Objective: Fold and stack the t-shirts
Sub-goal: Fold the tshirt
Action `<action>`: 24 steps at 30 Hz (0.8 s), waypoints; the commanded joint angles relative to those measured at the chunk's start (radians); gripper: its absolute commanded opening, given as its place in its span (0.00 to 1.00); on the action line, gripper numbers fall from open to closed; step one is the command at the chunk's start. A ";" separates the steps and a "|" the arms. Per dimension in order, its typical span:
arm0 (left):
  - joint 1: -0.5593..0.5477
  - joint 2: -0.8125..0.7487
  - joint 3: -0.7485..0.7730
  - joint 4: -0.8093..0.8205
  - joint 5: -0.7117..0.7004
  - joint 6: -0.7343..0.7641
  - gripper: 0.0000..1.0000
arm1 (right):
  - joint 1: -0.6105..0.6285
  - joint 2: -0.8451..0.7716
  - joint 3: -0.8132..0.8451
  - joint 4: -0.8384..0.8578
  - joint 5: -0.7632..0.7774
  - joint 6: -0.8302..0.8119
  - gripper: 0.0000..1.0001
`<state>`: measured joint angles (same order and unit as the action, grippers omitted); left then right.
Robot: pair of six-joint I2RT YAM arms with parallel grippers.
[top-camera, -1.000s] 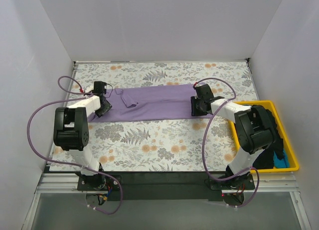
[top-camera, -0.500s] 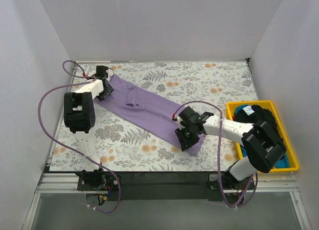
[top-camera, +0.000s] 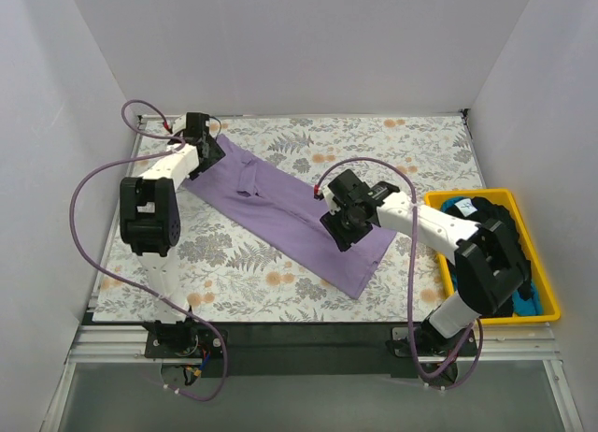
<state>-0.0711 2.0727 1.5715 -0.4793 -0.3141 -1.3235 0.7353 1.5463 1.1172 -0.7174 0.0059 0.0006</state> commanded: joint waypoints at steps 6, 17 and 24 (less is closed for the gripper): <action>-0.127 -0.272 -0.183 -0.065 0.002 -0.083 0.68 | -0.043 0.143 0.027 0.075 -0.030 -0.067 0.56; -0.200 -0.088 -0.176 -0.062 0.082 -0.117 0.65 | -0.042 0.176 -0.112 0.095 -0.087 -0.007 0.55; -0.243 0.087 -0.007 -0.041 0.118 -0.025 0.65 | 0.024 0.150 -0.191 0.047 -0.268 -0.008 0.51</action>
<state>-0.2924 2.0754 1.4960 -0.5346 -0.2333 -1.3945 0.7044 1.6688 0.9951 -0.5842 -0.0944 -0.0265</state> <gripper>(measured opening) 0.652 0.520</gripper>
